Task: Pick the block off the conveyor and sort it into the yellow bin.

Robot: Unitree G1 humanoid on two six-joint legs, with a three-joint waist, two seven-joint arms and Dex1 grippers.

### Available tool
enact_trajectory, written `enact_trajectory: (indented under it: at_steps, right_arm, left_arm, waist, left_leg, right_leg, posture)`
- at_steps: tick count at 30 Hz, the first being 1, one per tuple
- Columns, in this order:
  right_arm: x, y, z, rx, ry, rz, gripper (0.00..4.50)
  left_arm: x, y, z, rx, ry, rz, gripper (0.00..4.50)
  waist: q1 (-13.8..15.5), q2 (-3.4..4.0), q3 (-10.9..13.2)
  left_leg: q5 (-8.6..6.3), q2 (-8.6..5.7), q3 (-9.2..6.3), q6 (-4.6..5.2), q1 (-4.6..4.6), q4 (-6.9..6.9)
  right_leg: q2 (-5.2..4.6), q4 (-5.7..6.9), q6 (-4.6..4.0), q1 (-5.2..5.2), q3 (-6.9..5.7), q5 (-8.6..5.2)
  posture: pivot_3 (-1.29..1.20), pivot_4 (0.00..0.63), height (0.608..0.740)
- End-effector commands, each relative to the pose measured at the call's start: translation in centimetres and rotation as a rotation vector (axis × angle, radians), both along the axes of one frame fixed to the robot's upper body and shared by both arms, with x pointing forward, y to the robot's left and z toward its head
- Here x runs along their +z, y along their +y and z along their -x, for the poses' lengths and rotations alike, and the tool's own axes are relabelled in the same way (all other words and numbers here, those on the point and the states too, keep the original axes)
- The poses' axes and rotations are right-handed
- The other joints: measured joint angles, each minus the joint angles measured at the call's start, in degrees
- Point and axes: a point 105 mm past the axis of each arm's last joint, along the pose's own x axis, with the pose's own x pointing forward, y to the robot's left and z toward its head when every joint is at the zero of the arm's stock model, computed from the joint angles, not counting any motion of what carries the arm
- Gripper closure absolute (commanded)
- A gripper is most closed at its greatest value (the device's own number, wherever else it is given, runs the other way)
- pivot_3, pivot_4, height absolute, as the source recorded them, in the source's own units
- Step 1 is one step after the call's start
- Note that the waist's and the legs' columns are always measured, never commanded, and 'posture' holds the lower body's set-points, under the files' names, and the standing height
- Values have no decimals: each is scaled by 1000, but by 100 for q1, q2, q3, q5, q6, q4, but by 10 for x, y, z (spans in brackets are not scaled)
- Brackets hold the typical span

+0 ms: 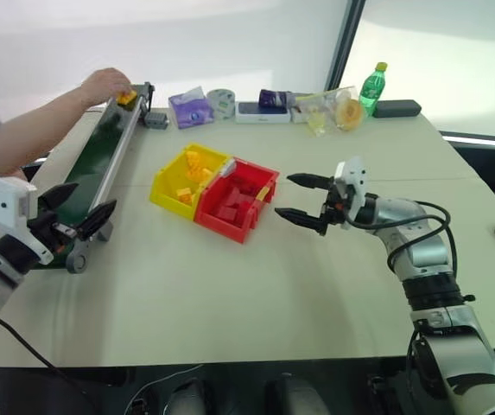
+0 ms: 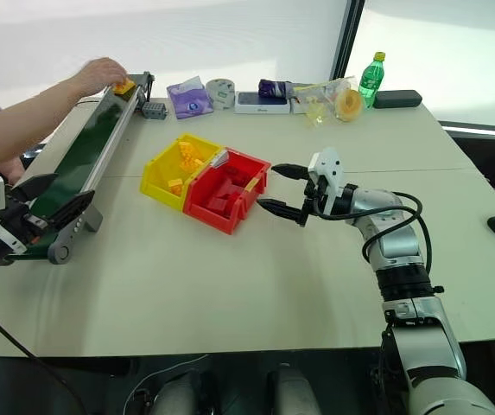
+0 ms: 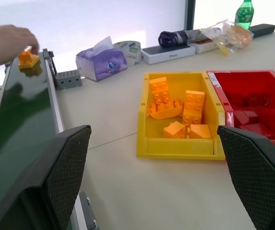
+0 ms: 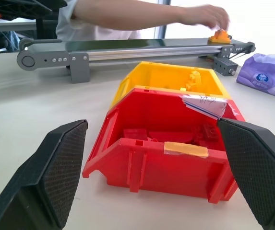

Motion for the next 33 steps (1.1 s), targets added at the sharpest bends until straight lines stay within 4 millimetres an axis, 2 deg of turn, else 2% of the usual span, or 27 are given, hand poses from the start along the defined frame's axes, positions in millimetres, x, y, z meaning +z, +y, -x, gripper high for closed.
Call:
enact_trajectory:
  at_steps: [1, 9, 26, 33]
  right_arm:
    - [25, 8, 4, 17, -79, -5, 0]
    - [32, 9, 3, 8, -80, -1, 0]
    - [19, 3, 3, 5, -68, 12, 0]
    - [19, 3, 1, 7, -69, 14, 0]
  left_arm:
    - [10, -2, 2, 6, -49, -19, 44]
    - [10, -4, 3, 1, -49, -12, 44]
    - [7, -4, 8, 7, -40, -19, 44]
    - [6, -1, 11, 22, -42, -8, 44]
  waist:
    - [0, 0, 0]
    - [-1, 0, 0]
    - [0, 0, 0]
    - [-4, 0, 0]
  left_leg:
    - [0, 0, 0, 0, 0, 0]
    - [0, 0, 1, 0, 0, 0]
    - [0, 0, 0, 0, 0, 0]
    - [0, 0, 0, 0, 0, 0]
  right_leg:
    - [0, 0, 0, 0, 0, 0]
    - [0, 0, 0, 0, 0, 0]
    - [0, 0, 0, 0, 0, 0]
    - [0, 0, 0, 0, 0, 0]
  posture:
    - [0, 150, 740]
    - [0, 150, 740]
    - [0, 150, 740]
    - [0, 150, 740]
